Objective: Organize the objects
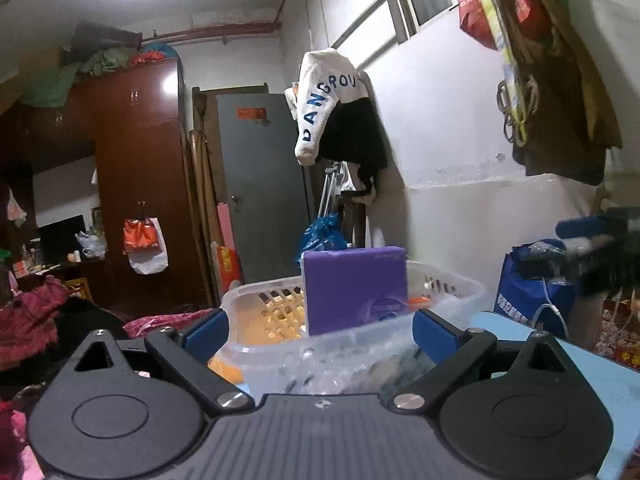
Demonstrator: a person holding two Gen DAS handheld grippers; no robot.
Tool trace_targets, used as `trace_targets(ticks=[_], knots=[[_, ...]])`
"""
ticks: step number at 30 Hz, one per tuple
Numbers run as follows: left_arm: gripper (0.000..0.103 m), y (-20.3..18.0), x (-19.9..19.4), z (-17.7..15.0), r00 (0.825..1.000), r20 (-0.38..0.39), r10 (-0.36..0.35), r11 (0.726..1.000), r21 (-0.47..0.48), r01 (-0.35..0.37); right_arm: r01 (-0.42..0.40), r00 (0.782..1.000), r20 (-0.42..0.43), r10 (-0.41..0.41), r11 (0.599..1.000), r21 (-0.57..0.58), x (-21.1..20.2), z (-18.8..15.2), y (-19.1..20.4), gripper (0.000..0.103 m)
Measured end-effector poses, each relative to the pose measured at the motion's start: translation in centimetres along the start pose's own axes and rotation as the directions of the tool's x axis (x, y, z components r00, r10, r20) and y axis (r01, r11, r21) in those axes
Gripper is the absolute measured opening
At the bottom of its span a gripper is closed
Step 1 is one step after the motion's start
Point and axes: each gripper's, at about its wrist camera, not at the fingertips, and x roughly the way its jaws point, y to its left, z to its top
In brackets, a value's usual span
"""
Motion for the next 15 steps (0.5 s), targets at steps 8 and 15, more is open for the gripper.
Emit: trace_targets(ticks=[8,15], knots=[[0.1,-3.2,-9.2,-2.8,0.998,0.067,0.009,1.0,-0.006,-0.009,-0.107,0.994,-0.037,0.107,0.994,0.009,-7.8,-4.6,2.5,0.103],[0.1,-5.0,-8.8,-3.0,0.999,0.026,-0.018,1.0,0.015,0.018,-0.14,0.99,-0.008,0.142,0.985,0.101,-9.1,-3.9,1.5,0.103]])
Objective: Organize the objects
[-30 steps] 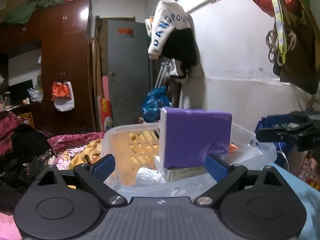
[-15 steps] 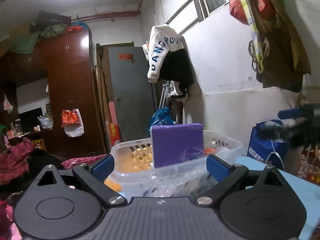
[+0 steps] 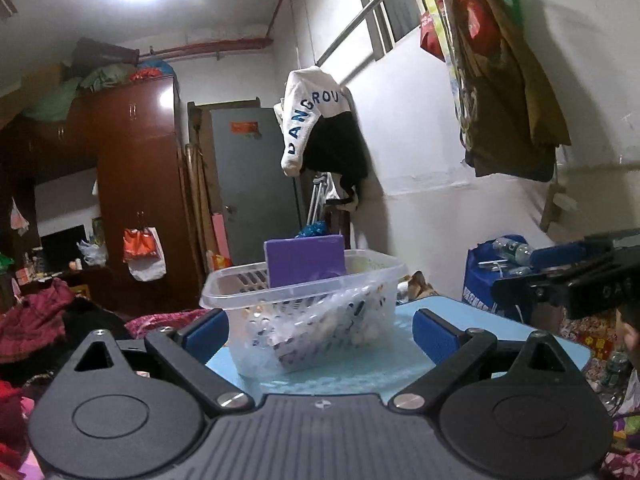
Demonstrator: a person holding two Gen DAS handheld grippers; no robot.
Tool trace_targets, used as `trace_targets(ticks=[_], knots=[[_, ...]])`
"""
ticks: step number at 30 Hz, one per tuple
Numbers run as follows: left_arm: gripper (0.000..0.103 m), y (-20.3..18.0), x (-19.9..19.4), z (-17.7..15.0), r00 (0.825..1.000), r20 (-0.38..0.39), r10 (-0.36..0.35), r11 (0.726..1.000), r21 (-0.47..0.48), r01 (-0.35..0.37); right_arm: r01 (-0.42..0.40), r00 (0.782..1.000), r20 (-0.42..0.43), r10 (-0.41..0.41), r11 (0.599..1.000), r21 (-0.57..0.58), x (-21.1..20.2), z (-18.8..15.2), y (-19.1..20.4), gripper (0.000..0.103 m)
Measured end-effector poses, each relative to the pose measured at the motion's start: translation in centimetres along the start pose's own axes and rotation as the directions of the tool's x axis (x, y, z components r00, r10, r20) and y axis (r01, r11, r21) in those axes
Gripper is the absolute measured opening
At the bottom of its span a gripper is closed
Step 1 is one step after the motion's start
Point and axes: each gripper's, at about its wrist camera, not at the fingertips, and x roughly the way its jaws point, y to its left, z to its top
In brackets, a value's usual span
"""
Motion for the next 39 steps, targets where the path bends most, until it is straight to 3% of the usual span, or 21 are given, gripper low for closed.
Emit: trace_targets(ticks=[3,15,39], knots=[[0.1,0.0,0.5,-0.3,1.0,-0.021,-0.019,1.0,-0.016,0.019,-0.031,0.999,-0.009,0.031,0.999,0.02,0.3,0.0,-0.8,0.103],[0.1,-0.5,0.0,-1.1,0.998,-0.054,-0.018,0.999,-0.04,0.016,-0.008,1.0,0.027,0.01,0.998,-0.059,-0.8,-1.2,0.9,0.103],[0.1,-0.4,0.4,-1.1,0.998,-0.067,-0.011,0.998,-0.057,0.008,-0.011,1.0,0.013,0.012,0.999,-0.033,-0.6,-2.0,0.5,0.103]])
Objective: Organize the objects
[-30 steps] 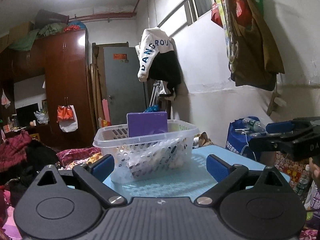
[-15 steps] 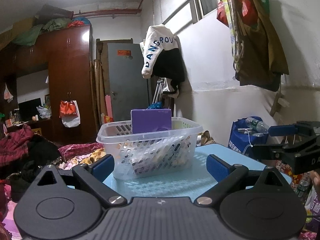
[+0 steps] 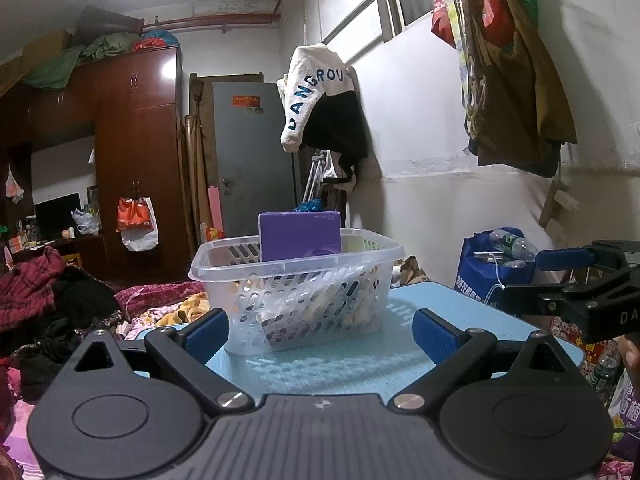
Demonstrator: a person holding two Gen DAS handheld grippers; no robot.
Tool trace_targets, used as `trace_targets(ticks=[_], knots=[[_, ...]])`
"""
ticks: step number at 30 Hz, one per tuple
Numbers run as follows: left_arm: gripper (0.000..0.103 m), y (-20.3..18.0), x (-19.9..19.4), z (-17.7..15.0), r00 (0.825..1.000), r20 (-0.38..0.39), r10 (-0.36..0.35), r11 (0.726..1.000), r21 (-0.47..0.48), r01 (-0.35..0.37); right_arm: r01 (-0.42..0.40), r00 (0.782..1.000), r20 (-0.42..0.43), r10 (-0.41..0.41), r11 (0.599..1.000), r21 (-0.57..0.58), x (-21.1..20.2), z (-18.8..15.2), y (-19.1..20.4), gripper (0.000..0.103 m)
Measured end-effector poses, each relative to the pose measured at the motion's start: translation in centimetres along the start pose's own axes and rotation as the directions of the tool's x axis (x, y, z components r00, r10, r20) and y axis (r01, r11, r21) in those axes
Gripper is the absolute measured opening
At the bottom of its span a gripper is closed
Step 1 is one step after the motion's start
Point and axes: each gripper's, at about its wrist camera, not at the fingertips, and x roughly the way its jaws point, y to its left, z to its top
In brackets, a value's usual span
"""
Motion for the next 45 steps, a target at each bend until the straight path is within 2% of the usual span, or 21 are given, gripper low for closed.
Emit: trace_targets(ticks=[45], knots=[[0.1,0.24,0.43,-0.17,1.0,-0.01,-0.005,1.0,-0.011,0.005,0.006,1.0,0.0,-0.006,1.0,0.0,-0.14,-0.09,0.28,0.103]])
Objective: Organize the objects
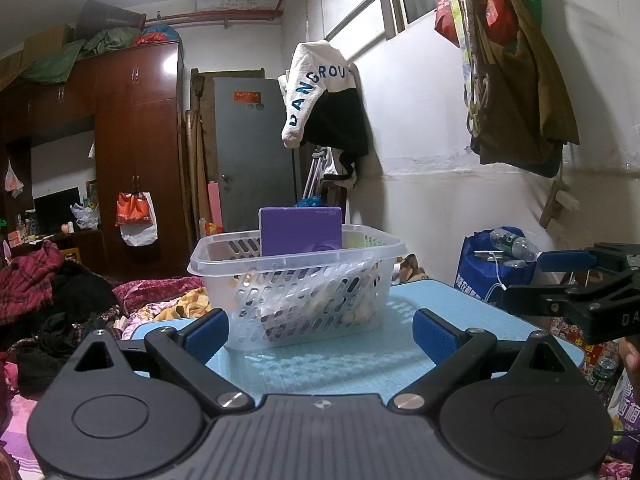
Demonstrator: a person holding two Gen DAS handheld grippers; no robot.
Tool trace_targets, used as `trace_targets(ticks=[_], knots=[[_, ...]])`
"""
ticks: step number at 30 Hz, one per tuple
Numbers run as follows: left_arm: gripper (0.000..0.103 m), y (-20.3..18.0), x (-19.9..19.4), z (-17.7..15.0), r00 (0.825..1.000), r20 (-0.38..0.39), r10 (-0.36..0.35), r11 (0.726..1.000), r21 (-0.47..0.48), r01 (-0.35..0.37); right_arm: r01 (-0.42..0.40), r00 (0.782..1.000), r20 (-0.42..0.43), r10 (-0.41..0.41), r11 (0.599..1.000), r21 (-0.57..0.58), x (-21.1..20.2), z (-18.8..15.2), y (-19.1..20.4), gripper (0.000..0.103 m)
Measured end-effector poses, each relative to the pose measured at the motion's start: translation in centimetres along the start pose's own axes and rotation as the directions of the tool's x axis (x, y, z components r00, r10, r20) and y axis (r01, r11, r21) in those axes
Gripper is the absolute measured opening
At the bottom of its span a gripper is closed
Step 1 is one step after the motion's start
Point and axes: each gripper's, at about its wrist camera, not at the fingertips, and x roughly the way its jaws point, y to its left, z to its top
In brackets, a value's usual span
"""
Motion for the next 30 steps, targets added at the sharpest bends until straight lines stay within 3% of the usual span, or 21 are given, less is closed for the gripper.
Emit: trace_targets(ticks=[30], knots=[[0.1,-0.02,0.08,-0.12,1.0,-0.004,-0.003,1.0,-0.003,0.003,0.007,1.0,-0.002,-0.007,1.0,0.008,-0.18,-0.24,-0.06,0.103]])
